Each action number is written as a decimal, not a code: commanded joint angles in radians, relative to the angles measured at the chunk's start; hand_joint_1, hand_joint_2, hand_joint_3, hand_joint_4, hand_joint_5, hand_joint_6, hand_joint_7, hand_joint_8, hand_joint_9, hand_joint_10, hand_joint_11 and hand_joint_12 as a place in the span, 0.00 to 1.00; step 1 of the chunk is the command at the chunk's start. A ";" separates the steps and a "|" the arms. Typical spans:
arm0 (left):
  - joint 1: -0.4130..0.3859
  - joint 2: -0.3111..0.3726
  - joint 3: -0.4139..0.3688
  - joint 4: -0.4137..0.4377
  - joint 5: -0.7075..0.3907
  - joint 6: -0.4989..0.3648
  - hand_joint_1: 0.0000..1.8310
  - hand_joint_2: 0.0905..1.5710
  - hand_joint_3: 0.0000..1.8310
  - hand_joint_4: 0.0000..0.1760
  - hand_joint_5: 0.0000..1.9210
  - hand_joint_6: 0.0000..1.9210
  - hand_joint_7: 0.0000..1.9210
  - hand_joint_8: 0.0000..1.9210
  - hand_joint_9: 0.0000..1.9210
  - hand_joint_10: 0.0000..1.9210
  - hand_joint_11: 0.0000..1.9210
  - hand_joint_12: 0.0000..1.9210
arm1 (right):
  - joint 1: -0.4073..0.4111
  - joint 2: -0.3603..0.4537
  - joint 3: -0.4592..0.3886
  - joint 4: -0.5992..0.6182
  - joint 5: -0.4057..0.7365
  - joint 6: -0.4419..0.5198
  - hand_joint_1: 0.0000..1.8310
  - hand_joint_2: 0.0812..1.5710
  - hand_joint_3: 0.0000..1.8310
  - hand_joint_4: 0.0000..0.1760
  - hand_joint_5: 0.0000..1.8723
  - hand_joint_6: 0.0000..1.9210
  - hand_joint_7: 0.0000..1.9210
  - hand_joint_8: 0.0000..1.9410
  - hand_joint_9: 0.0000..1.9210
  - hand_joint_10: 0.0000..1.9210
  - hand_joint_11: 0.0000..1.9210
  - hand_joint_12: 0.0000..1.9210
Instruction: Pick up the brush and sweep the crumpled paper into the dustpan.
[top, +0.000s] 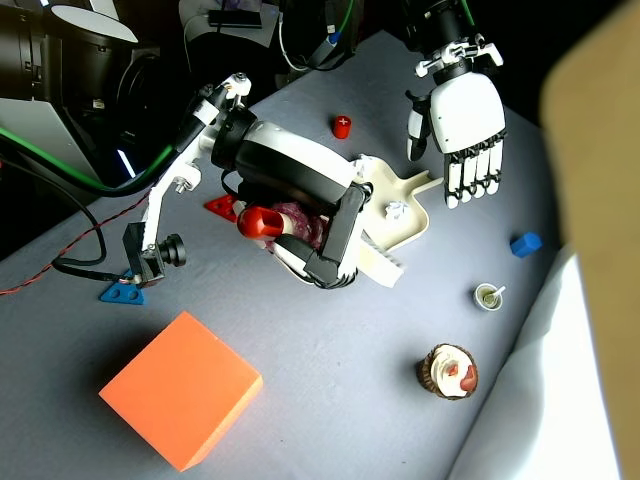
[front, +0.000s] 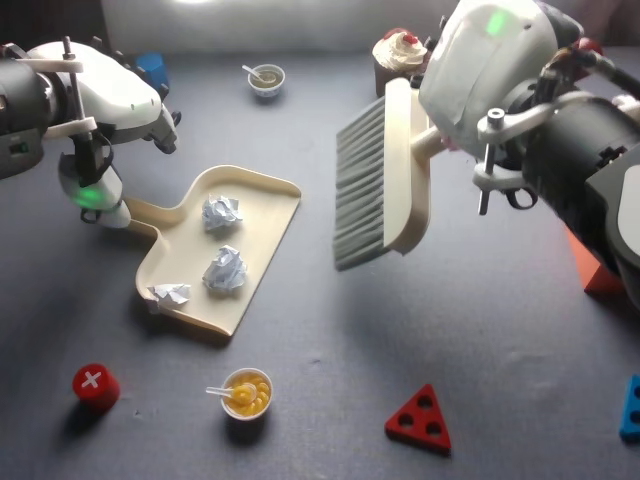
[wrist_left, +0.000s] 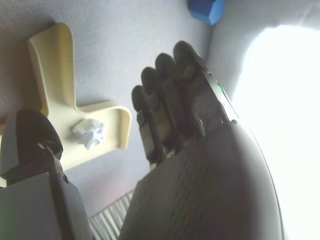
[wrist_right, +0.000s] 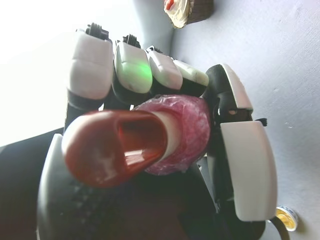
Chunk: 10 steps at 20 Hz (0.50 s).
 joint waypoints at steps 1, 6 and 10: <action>-0.013 0.018 0.002 0.027 -0.022 0.012 0.55 0.57 0.00 0.00 0.30 0.01 0.29 0.00 0.26 0.00 0.21 0.01 | 0.000 0.006 -0.002 -0.105 -0.070 0.003 0.36 0.85 0.00 0.03 0.53 1.00 0.64 1.00 0.70 1.00 0.74 1.00; -0.011 0.022 0.003 0.027 -0.022 0.006 0.55 0.57 0.00 0.00 0.31 0.01 0.31 0.01 0.27 0.00 0.21 0.01 | -0.028 -0.010 0.010 -0.126 -0.088 0.043 0.37 0.83 0.00 0.04 0.53 1.00 0.64 1.00 0.69 1.00 0.73 1.00; -0.011 0.023 0.003 0.027 -0.021 0.001 0.53 0.57 0.00 0.00 0.30 0.00 0.30 0.00 0.25 0.00 0.21 0.01 | -0.035 -0.014 0.013 -0.138 -0.092 0.065 0.40 0.81 0.00 0.07 0.54 1.00 0.64 1.00 0.69 1.00 0.74 1.00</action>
